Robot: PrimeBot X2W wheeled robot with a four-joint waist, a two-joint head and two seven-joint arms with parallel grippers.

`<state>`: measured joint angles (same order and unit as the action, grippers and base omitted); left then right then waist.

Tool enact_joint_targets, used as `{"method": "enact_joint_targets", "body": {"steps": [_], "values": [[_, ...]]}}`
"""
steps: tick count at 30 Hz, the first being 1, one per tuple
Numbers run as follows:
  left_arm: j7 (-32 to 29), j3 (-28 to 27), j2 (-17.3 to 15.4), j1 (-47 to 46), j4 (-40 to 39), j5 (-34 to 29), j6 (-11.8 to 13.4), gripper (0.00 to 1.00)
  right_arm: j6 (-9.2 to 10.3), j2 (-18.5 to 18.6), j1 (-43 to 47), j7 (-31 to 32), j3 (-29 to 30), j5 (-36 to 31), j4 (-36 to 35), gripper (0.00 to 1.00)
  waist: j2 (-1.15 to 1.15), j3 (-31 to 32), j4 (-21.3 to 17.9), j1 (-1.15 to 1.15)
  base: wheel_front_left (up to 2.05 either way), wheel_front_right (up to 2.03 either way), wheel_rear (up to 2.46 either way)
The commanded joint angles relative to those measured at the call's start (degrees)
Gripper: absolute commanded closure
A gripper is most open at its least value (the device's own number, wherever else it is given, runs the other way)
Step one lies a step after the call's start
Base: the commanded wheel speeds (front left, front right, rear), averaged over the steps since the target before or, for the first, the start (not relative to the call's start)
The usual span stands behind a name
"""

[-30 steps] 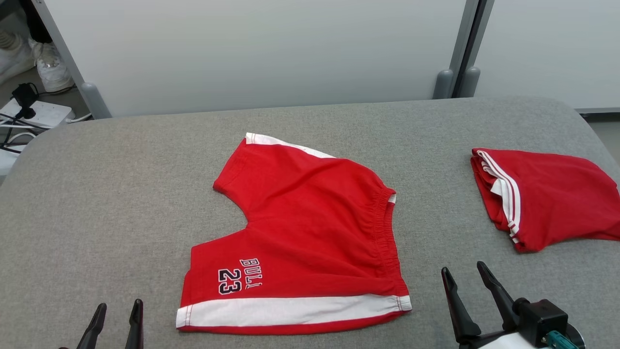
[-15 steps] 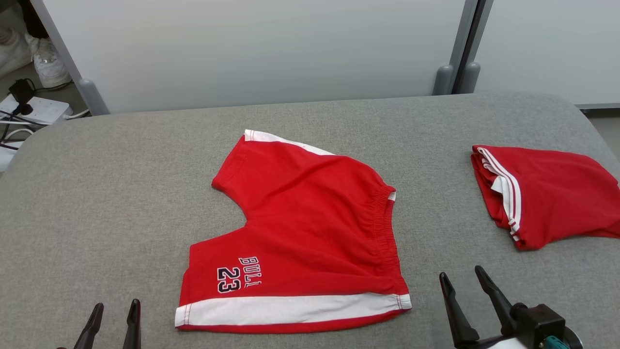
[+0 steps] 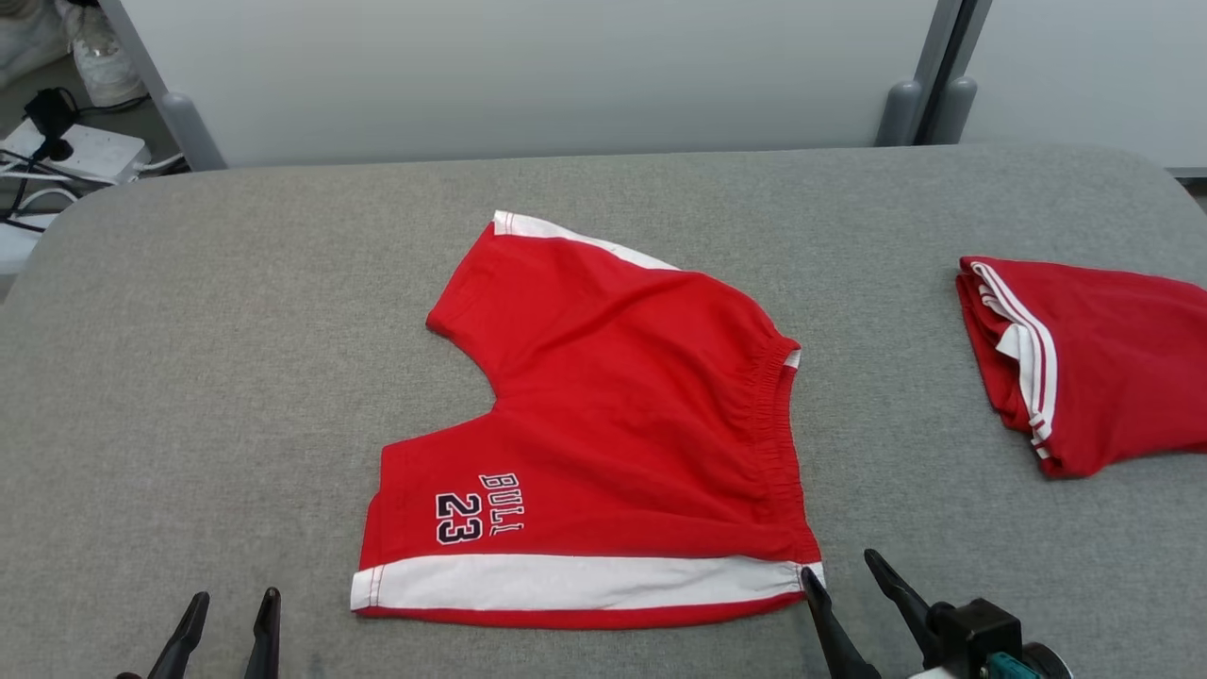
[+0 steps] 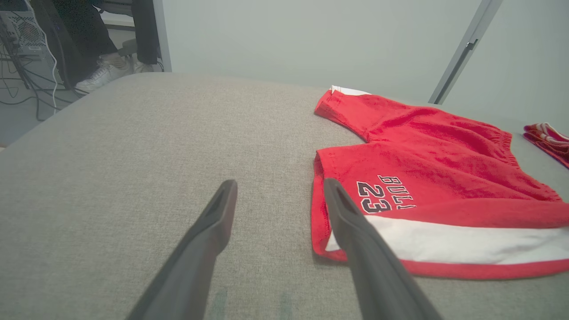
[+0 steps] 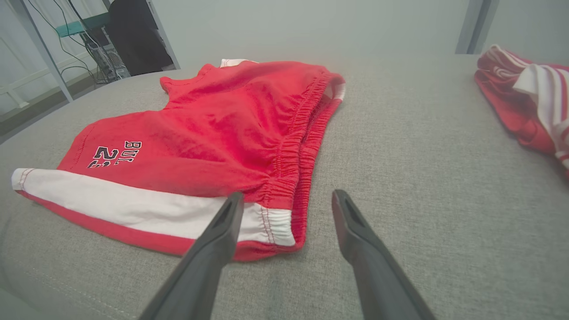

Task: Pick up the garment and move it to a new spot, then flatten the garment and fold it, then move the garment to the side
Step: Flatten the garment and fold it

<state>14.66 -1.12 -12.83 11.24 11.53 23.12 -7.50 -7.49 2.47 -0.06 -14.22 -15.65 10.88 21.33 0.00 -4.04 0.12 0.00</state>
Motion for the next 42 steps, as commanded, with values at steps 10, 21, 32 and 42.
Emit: {"method": "enact_joint_targets", "body": {"steps": [10, 21, 32, 42], "values": [[0.3, -0.2, -3.3, -4.4, -0.9, 2.2, 0.0, 0.00, 0.00, 0.4, -4.7, -0.8, -2.9, -0.3, 3.9, 0.00, 0.00, -3.0, 3.2, 0.00, 0.00, 0.00, 0.00], [0.3, 1.6, -3.7, -4.4, -0.5, 2.9, 0.0, 0.00, 0.00, 0.4, -6.0, -0.8, -4.4, 0.6, 8.5, 1.00, 0.00, -3.2, 3.4, 0.00, 0.00, 0.00, 0.00], [0.3, 12.4, -7.3, -6.3, 5.4, 6.9, 0.0, 0.00, 0.00, 0.4, -5.6, -0.8, -2.4, -0.2, 7.1, 1.00, 0.00, -3.4, 1.8, 0.00, 0.00, 0.00, 0.00], [0.3, 17.9, -10.0, -12.6, 10.0, 12.4, 0.0, 0.00, 0.00, 0.4, -5.7, -0.8, -4.0, -0.4, 5.7, 1.00, 0.00, -5.6, -0.7, 0.00, 0.00, 0.00, 0.00]]}}
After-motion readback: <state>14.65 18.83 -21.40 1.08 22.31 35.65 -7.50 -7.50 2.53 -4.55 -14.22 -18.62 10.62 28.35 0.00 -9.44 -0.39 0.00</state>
